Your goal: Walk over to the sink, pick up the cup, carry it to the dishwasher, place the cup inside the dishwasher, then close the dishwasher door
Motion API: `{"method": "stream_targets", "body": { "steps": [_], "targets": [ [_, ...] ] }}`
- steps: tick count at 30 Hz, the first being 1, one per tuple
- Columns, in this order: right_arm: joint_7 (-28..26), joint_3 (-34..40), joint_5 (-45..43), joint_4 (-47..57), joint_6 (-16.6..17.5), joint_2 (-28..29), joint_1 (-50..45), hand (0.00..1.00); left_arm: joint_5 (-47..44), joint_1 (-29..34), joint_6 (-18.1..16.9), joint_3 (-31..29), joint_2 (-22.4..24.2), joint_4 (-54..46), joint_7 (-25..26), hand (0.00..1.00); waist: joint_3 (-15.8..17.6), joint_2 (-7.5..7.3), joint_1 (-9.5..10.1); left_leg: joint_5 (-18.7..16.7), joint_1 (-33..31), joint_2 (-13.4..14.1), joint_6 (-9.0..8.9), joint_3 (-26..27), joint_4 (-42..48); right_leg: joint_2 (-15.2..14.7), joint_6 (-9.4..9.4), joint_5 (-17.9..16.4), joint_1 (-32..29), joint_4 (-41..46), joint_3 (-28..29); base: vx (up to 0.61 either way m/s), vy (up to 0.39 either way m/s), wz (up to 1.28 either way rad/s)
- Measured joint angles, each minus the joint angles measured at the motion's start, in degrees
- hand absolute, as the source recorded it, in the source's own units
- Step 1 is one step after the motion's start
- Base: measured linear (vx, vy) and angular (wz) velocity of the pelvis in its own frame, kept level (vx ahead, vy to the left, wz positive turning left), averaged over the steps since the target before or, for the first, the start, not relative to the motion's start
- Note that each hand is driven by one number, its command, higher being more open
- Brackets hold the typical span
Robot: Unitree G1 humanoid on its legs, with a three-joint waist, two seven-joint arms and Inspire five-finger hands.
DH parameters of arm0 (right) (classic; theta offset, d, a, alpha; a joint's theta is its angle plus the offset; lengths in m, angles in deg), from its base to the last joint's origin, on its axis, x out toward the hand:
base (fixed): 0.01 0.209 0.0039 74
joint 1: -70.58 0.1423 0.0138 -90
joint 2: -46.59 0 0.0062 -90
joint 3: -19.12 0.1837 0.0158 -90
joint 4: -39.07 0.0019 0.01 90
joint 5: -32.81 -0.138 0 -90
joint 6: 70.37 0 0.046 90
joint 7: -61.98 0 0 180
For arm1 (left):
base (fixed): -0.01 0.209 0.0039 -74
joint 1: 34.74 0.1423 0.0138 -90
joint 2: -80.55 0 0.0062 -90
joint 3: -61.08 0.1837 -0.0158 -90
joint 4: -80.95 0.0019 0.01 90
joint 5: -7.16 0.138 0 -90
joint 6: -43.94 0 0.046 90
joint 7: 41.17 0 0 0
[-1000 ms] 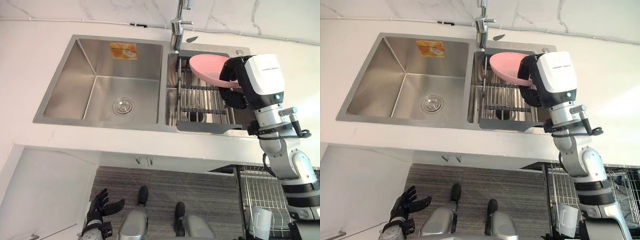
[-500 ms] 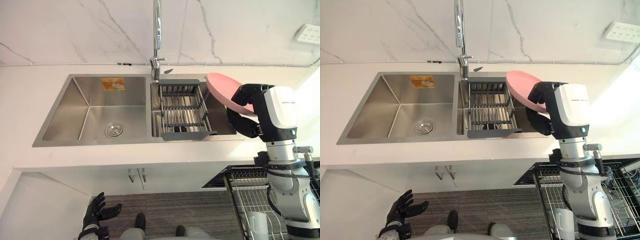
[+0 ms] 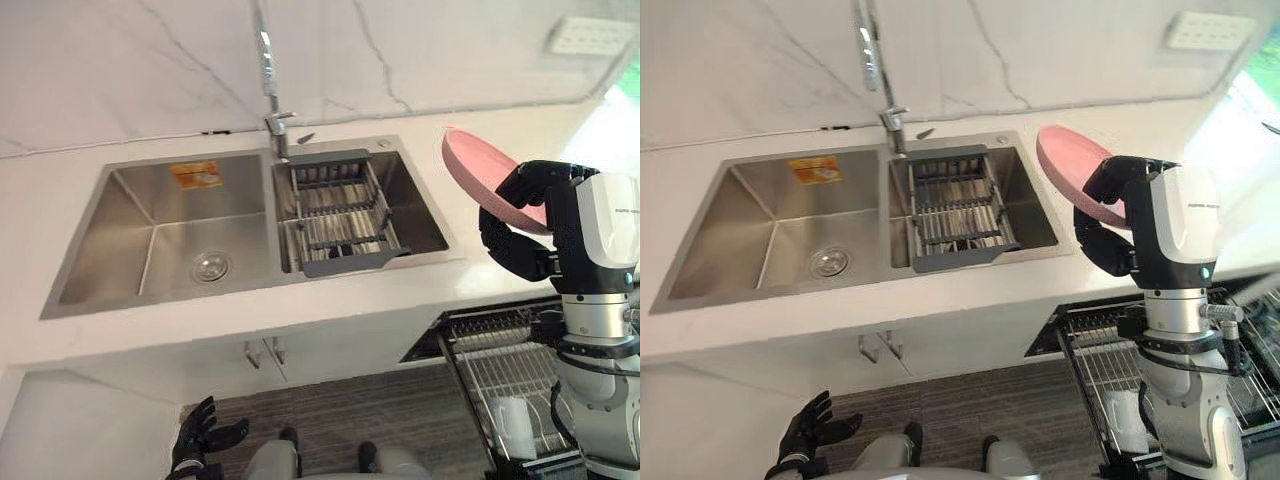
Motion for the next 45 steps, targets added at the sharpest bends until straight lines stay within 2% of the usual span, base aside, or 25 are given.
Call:
{"method": "stream_targets", "body": {
  "steps": [2, 4, 5, 6, 8, 10, 11, 12, 13, 15, 16, 20, 24, 28, 33, 38, 45],
  "targets": [
    [0.27, -0.12, 0.41, -0.38, -0.38, 0.24, 0.10, 0.30, -0.04, 0.02, -0.07, -0.51, 1.03, 0.05, 0.14, 0.90, 0.10, 0.06, 0.30, -1.34, -0.44, 0.29, 0.40, 2.71, 1.13, 0.51, 0.73, 0.43, -2.60, 1.28, 4.70, -0.02, 0.089, -1.16],
    [1.05, -1.87, 2.40, -2.83, -1.80, 0.30, 2.11, 0.30, -0.04, 0.30, -0.08, -0.85, 1.46, 0.35, 0.16, 0.90, 0.38, 0.06, 0.75, -2.81, -0.95, 1.48, 1.32, 7.68, 2.92, 1.22, 1.46, 1.53, -4.99, 1.33, 9.34, -0.04, 0.103, -1.32],
    [1.25, -2.59, 3.13, -4.42, -2.60, 0.29, 3.12, 0.30, -0.06, 0.00, -0.08, -1.05, 1.45, 0.44, 0.21, 0.90, 0.67, -0.01, 0.48, -3.16, -0.98, 2.11, 1.70, 9.71, 3.42, 0.47, 0.48, 1.00, -5.66, 1.40, 8.33, -0.10, 0.156, -1.29],
    [1.33, -3.26, 4.20, -6.42, -3.65, 0.30, 4.26, 0.30, -0.36, -0.54, -0.11, -1.09, 1.40, 0.43, 0.34, 0.90, 0.85, -0.01, 0.60, -3.55, -0.73, 2.42, 2.30, 11.96, 3.69, -2.40, -1.30, 1.47, -6.41, 1.44, 2.19, -0.10, 0.153, -0.88],
    [1.33, -3.37, 4.74, -7.93, -4.38, 0.27, 4.51, 0.30, -0.48, -1.57, -0.19, -1.39, 1.35, 0.51, 0.76, 0.90, 1.29, 0.64, 1.01, -3.85, -0.30, 3.67, 2.84, 14.45, 3.61, -4.92, -2.32, 1.04, -6.49, 2.44, -4.04, -0.07, 0.118, -0.78],
    [1.24, -4.40, 5.85, -8.81, -4.13, 0.28, 4.46, 0.30, -0.48, -1.83, -0.42, -3.69, 0.88, 0.63, 1.44, 0.90, 1.54, 0.46, 1.26, -4.38, 0.75, 4.71, 2.80, 17.59, 3.62, -7.80, -2.32, -1.71, -7.59, 13.30, -9.79, -0.04, 0.057, -0.71],
    [1.26, -4.39, 6.13, -8.79, -3.93, 0.27, 4.46, 0.30, -0.48, -1.66, -0.42, -3.89, 0.59, 0.67, 1.50, 0.90, 1.43, 0.26, 1.23, -4.76, 0.87, 4.75, 2.53, 18.23, 3.75, -8.10, -2.18, -2.00, -6.77, 13.82, -10.69, -0.01, -0.045, -0.60],
    [1.34, -4.35, 6.47, -8.77, -3.65, 0.14, 4.65, 0.30, -0.48, -1.35, -0.41, -4.07, -0.01, 0.77, 1.76, 0.90, 1.19, -0.63, 1.44, -6.03, 0.53, 4.65, 1.93, 19.52, 4.91, -8.32, 0.54, -4.47, -5.06, 9.37, -11.15, 0.00, -0.108, -0.55],
    [1.45, -3.92, 6.69, -9.06, -3.83, 0.04, 4.30, 0.30, -0.48, -1.45, -0.30, -4.42, 0.42, 1.93, 1.97, 0.90, 1.25, 0.62, 1.06, -6.55, -0.01, 5.65, 1.35, 19.47, 5.61, -6.95, 1.48, -3.32, -4.59, 7.06, -10.88, 0.01, -0.105, -0.49],
    [1.49, -2.89, 7.04, -9.68, -4.60, 0.07, 2.04, 0.30, -0.47, -0.68, -0.31, -4.40, 1.22, 2.37, 1.97, 0.90, 0.83, 1.17, 1.10, -6.25, 1.11, 6.44, 0.92, 19.52, 4.01, -5.20, 1.64, -1.38, -3.71, 4.07, -9.74, 0.05, -0.081, -0.45],
    [1.49, -1.79, 7.05, -10.19, -4.84, 0.09, 1.04, 0.30, -0.44, -0.11, -0.31, -4.36, 1.66, 2.38, 1.89, 0.90, 0.77, 1.16, 1.01, -5.85, 1.99, 6.65, 0.25, 19.62, 2.70, -4.38, 1.43, -0.53, -3.11, 2.41, -8.96, 0.08, -0.072, -0.51],
    [1.64, 3.51, 6.95, -10.69, -5.69, 0.33, -1.42, 0.30, -0.45, 0.77, -0.27, -4.73, 2.30, 2.50, 2.37, 0.90, 0.61, 1.15, 0.27, -4.67, 4.06, 6.40, -0.31, 19.71, -0.57, -3.48, 1.40, 1.08, -2.03, -0.59, -7.11, 0.13, -0.028, -0.34],
    [2.35, 7.85, 6.71, -12.13, -6.37, 1.24, -3.33, 0.30, -0.44, 2.48, -0.27, -4.82, 2.28, 2.57, 2.25, 0.90, -0.05, 1.20, -0.84, -4.05, 6.48, 5.38, -0.33, 19.51, -3.59, -3.99, 1.77, 1.32, 0.17, -2.93, -7.08, 0.11, 0.023, -0.03],
    [2.57, 8.19, 6.15, -15.51, -6.26, 2.59, -3.72, 0.30, -0.43, 2.52, -0.20, -4.44, 2.31, 2.64, 1.66, 0.90, -0.70, 1.17, -0.76, -3.29, 6.83, 4.55, 0.10, 19.39, -5.37, -4.83, 2.27, 1.66, 0.25, -3.78, -7.17, 0.02, 0.026, 0.05],
    [2.58, 8.17, 4.42, -22.47, -6.65, 2.70, -2.26, 0.30, -0.44, 2.49, -0.44, -4.32, 2.48, 2.58, 1.17, 0.90, -0.63, 1.30, -0.62, -2.41, 4.69, 2.96, 0.88, 19.51, -6.27, -5.69, 2.84, 2.41, -2.79, -3.46, -6.38, -0.05, 0.032, -0.04],
    [4.35, 8.17, 1.89, -27.68, -7.60, 2.64, 1.36, 0.30, -0.48, 1.69, -0.65, -3.16, 2.46, 2.53, 1.27, 0.90, 1.37, 1.99, -0.79, -1.86, 1.17, 1.53, 1.77, 19.44, -5.72, -6.73, 3.43, 3.54, -6.91, -2.77, -5.39, -0.08, 0.042, -0.08],
    [6.81, 6.52, -1.59, -36.09, -9.51, 0.94, 10.64, 0.30, -1.12, -2.11, -1.92, -2.03, 2.30, 2.22, 1.43, 0.90, 7.23, 3.34, -0.48, -1.40, -3.13, 0.76, 2.63, 19.41, -4.28, -7.37, 3.90, 4.98, -11.06, -2.32, -4.40, -0.07, 0.024, -0.03]
  ]
}}
